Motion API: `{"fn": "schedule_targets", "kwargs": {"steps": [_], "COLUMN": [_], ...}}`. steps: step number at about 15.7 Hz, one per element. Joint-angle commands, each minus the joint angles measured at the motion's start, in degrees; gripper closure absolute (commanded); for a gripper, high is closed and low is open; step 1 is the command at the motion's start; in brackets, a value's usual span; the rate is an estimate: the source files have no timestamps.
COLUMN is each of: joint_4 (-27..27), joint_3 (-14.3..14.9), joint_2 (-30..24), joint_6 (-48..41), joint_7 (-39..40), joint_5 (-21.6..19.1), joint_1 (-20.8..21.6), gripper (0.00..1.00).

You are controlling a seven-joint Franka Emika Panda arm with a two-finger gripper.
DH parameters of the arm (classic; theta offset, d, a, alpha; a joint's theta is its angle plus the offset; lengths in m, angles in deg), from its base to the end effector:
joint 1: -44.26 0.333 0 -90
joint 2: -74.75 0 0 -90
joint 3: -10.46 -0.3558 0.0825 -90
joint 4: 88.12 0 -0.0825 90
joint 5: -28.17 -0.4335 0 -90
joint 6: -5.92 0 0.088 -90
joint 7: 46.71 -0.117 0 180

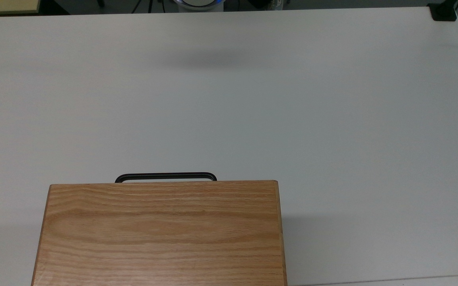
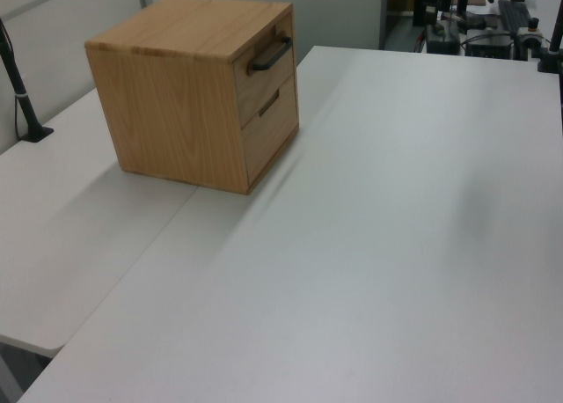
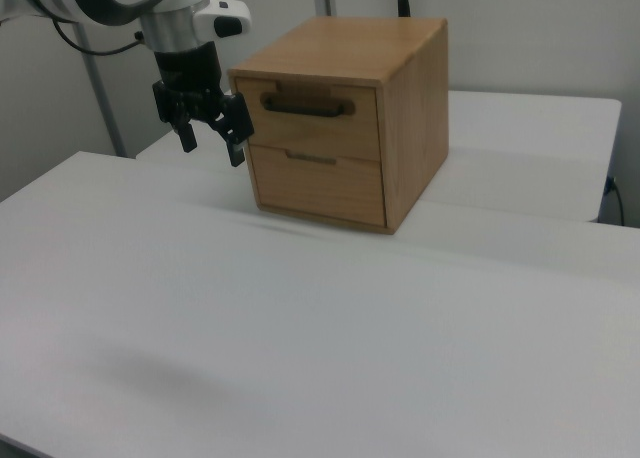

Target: Open the drawer by sliding it

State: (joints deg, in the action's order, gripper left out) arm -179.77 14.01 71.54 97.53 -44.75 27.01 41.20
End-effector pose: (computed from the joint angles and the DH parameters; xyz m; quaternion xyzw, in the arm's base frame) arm 0.5841 -0.0665 0.6751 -0.9987 0.0406 -0.0284 0.0098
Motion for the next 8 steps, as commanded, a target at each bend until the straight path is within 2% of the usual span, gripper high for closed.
{"fn": "schedule_targets", "kwargs": {"steps": [1,8], "joint_4": [0.34,0.34], "joint_3": [0.14,0.14], "joint_2": [0.22,0.4], "joint_6": [-0.47,-0.47], "joint_7": [1.45,1.46], "joint_5": [-0.17,-0.16], "joint_1": [-1.49,-2.56], "gripper": [0.0,0.0]}}
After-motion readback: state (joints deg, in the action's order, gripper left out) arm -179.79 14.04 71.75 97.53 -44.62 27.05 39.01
